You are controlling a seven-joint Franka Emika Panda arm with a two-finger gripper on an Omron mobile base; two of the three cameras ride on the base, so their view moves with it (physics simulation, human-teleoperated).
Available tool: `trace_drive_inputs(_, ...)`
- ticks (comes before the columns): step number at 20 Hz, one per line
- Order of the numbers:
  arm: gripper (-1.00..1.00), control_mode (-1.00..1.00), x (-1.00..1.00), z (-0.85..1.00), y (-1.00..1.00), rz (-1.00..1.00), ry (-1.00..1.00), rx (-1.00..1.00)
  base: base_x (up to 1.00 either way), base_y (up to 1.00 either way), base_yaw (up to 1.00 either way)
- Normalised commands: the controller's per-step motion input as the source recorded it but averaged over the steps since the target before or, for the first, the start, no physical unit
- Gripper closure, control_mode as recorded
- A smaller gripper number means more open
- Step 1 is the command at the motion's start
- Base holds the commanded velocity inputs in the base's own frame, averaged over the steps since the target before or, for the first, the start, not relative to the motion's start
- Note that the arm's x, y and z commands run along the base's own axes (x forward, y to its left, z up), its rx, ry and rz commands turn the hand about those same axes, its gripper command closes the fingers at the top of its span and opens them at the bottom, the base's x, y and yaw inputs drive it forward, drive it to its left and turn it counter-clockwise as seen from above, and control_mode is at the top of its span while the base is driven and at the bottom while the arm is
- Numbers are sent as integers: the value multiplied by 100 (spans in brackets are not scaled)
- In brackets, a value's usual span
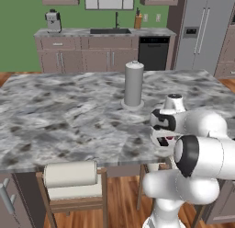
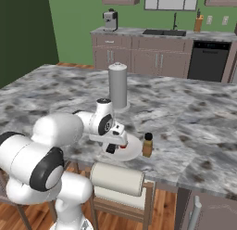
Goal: Take the cinnamon bottle from the cabinet and place it on the dining table, next to the plate with the cupcake. Then take the chocolate from the dining counter and place it on the cupcake plate.
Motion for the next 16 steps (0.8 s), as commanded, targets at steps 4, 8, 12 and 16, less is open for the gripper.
trace_drive_inputs(4, -100, -100, -51, 32, 0, -5, 4, 1, 0, 0, 0)
trace_drive_inputs(8, -100, -100, -53, 37, 0, -2, 1, 0, 0, 0, 0)
trace_drive_inputs(12, -100, -100, -56, 35, 1, 0, 0, 0, 0, 0, 0)
trace_drive_inputs(16, -100, -100, -57, 38, 6, 0, -5, 0, 0, 0, 0)
